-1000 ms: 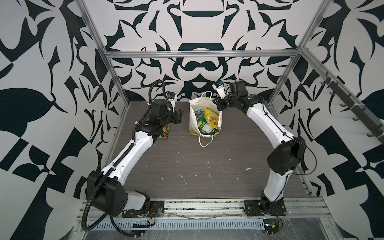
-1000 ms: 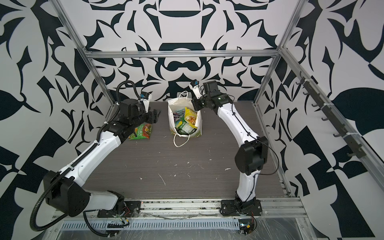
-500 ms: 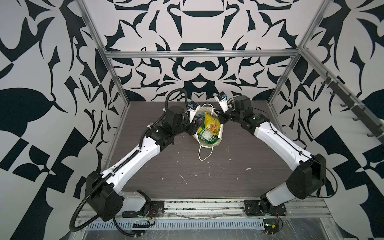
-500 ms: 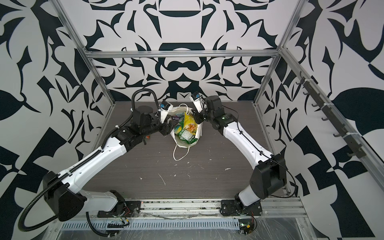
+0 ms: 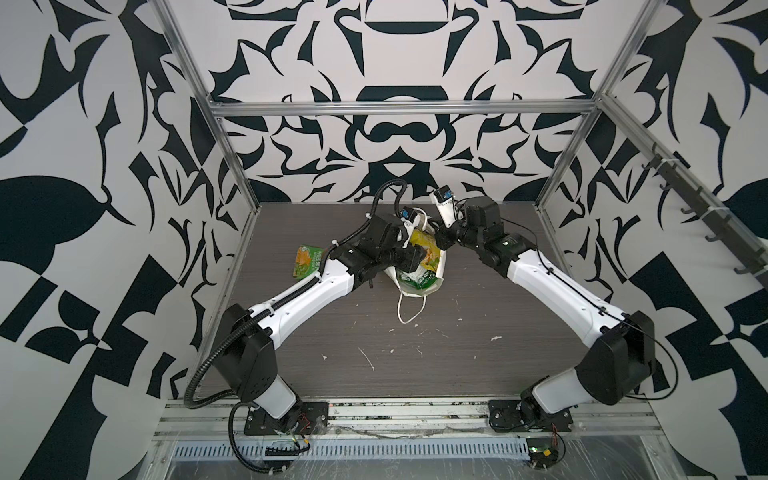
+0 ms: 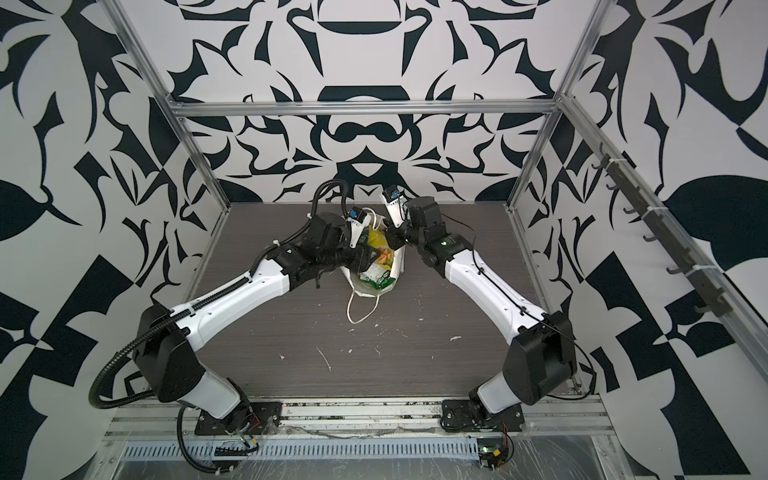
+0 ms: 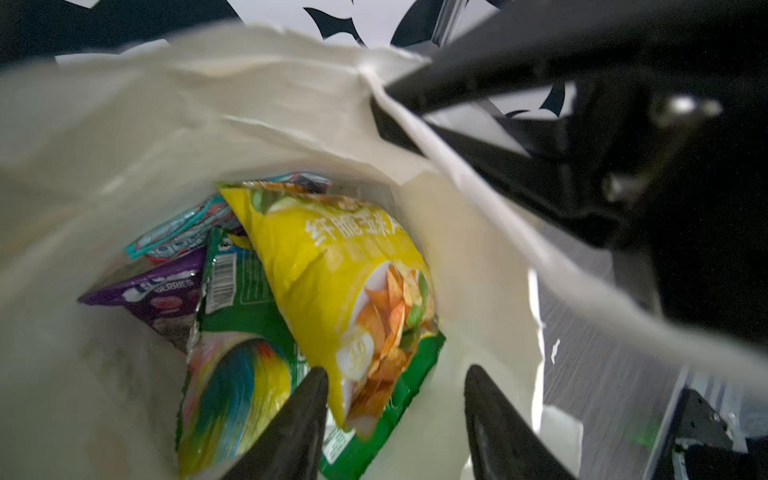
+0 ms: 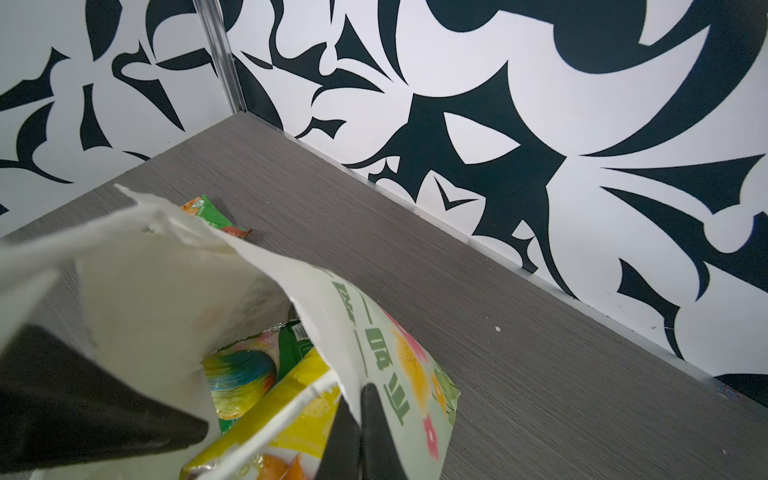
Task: Take the snacks out of the paper bag
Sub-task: 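Lower the left gripper into the bag and grasp the yellow snack packet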
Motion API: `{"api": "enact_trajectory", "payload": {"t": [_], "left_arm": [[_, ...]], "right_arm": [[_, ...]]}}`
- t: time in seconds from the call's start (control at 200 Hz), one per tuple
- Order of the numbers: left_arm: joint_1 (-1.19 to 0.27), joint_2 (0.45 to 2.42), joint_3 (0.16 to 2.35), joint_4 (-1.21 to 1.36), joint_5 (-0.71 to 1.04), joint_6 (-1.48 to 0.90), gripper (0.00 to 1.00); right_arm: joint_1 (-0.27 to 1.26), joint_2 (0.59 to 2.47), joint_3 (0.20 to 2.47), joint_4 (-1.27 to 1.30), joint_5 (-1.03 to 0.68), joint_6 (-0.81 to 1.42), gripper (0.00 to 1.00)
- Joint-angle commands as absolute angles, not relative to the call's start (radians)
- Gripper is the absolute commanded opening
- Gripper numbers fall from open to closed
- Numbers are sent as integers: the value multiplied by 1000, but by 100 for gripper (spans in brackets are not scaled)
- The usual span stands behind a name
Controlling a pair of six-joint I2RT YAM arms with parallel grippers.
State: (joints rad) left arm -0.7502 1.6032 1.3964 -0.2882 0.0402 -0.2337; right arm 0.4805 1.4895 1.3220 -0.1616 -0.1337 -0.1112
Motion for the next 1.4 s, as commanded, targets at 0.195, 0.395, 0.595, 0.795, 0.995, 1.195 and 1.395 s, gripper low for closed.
{"api": "enact_trajectory", "payload": {"t": [0.195,0.395,0.595,0.795,0.995,1.195,1.395], "left_arm": [[-758,1695,1545,-458,-78,-295,53],[-770,1754,1602,-548,-81,-337,51],[-776,1781,1611,-577,-95,-396,50],[-776,1801,1621,-584,-115,-399,50],[-776,1805,1624,-599,-133,-396,51],[-776,1813,1628,-601,-124,-381,37],[-776,1813,1625,-588,-124,-379,42]], "right_arm": [[491,1425,1311,-61,-93,-104,0],[491,1421,1310,-52,-84,-104,0],[491,1418,1299,-32,-80,-104,0],[491,1416,1295,-20,-83,-105,0],[491,1400,1285,-11,-77,-115,0],[491,1411,1297,-22,-84,-119,0],[492,1408,1299,-23,-77,-121,0]]}}
